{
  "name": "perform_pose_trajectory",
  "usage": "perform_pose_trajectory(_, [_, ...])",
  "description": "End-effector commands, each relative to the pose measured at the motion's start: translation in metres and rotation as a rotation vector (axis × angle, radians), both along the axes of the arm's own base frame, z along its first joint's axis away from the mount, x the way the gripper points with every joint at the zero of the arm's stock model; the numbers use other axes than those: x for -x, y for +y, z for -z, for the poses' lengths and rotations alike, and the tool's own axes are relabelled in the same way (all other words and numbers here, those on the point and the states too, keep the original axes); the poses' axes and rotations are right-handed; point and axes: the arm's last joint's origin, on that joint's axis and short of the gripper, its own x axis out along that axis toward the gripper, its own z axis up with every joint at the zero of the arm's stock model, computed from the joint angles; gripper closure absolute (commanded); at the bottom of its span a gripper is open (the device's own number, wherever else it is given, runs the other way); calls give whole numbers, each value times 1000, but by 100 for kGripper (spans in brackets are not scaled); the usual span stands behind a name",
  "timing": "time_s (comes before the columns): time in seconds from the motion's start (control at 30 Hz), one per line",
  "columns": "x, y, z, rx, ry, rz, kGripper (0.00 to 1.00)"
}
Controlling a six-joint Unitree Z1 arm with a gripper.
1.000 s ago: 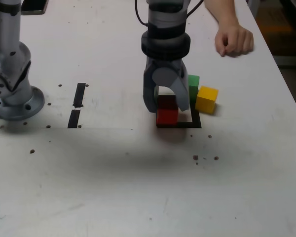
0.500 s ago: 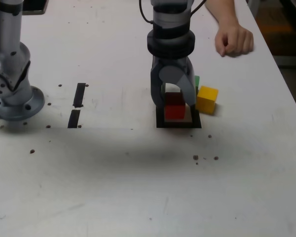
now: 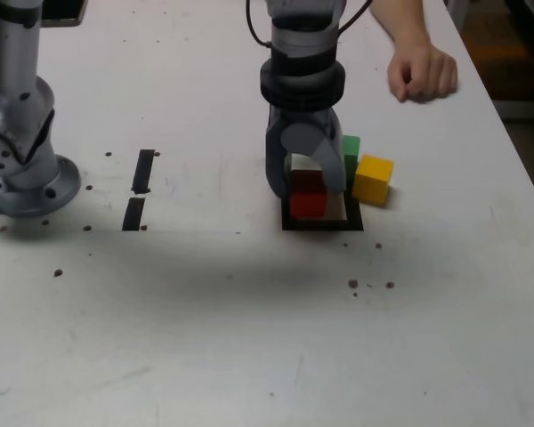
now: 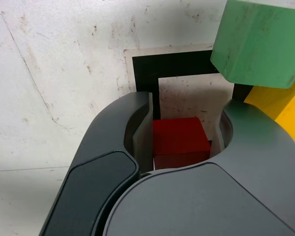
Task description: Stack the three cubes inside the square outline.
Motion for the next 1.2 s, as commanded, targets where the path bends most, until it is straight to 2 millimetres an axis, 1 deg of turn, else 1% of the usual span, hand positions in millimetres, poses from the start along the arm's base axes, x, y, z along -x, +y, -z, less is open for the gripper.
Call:
perform_pose_trajectory(0.0, [0, 0, 2, 4, -3, -2, 50])
perform_pose_trajectory(0.1, [0, 0, 3, 7, -13, -1, 41])
perform_pose_trajectory(0.33, [-3, 0, 4, 3, -51, 4, 33])
perform_pose_trajectory(0.53, [-2, 1, 4, 1, -58, 17, 20])
perform_pose_trajectory(0.73, [5, 1, 0, 1, -51, 19, 16])
perform_pose_trajectory(0.83, [12, 2, -8, -6, -63, 17, 15])
perform_pose_trajectory(1.03, [24, 5, -38, -63, -108, 8, 15])
perform_pose_trajectory(1.17, [27, 8, -57, -116, -107, 9, 15])
